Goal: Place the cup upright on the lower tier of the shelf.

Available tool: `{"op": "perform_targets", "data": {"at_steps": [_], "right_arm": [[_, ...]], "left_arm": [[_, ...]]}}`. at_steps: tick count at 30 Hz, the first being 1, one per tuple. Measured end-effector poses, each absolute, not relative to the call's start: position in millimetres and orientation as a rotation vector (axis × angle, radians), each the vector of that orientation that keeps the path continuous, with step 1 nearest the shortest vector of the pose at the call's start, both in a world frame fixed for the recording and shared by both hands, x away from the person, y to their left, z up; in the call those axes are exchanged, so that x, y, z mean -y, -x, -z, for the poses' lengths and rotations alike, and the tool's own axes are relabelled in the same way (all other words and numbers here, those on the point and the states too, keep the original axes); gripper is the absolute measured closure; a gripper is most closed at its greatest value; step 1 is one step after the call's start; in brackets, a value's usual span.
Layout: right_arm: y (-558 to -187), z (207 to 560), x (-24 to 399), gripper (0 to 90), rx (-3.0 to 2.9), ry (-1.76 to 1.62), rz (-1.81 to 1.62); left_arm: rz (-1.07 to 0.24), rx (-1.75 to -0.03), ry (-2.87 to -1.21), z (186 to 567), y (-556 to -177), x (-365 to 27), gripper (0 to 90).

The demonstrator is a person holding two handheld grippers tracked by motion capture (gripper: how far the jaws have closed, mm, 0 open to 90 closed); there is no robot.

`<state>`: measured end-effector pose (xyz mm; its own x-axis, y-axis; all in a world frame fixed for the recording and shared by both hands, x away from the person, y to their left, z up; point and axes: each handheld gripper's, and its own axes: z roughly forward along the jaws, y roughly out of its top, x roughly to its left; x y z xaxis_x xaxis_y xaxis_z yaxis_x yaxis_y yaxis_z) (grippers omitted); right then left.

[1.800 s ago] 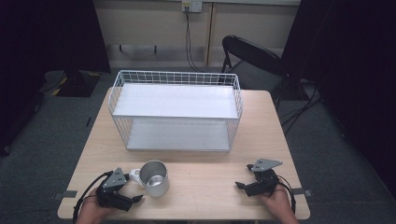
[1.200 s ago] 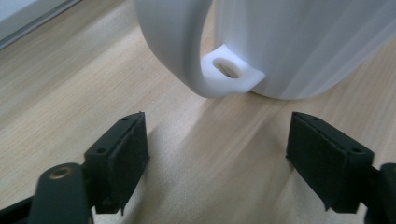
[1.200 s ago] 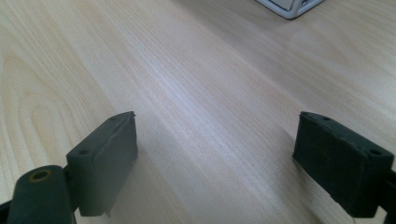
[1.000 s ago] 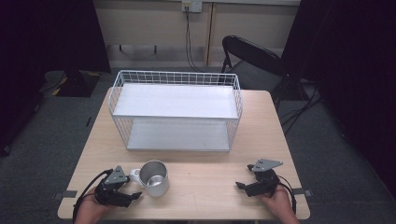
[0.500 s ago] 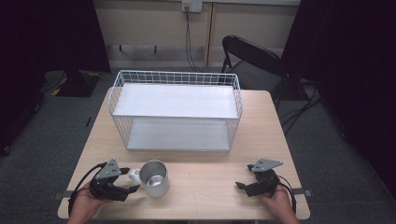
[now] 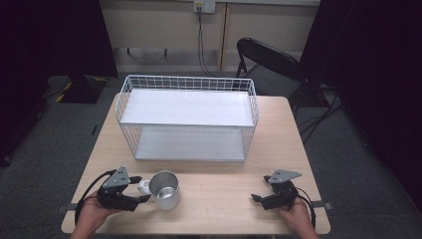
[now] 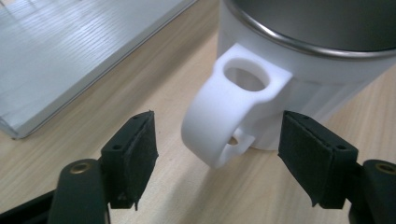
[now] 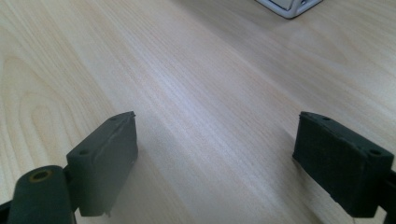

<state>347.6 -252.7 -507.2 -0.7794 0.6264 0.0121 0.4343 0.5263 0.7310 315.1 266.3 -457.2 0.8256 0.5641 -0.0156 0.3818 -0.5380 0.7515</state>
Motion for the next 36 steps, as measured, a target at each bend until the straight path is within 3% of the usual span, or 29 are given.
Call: {"op": "perform_targets", "data": {"at_steps": [16, 24, 36], "right_arm": [[-347.0, 507.3, 252.6, 12.8, -2.51, -0.901, -1.101], [-346.9, 507.3, 252.6, 12.8, -2.509, -0.901, -1.1], [-346.8, 507.3, 252.6, 12.8, -2.508, -0.903, -1.1]], "left_arm": [[-0.235, -0.651, -2.224, 450.9, -304.7, -256.1, 47.1], [-0.217, -0.649, -2.23, 444.4, -304.7, -258.3, 49.0], [-0.169, -0.648, -2.233, 440.6, -301.4, -255.8, 60.1]]}}
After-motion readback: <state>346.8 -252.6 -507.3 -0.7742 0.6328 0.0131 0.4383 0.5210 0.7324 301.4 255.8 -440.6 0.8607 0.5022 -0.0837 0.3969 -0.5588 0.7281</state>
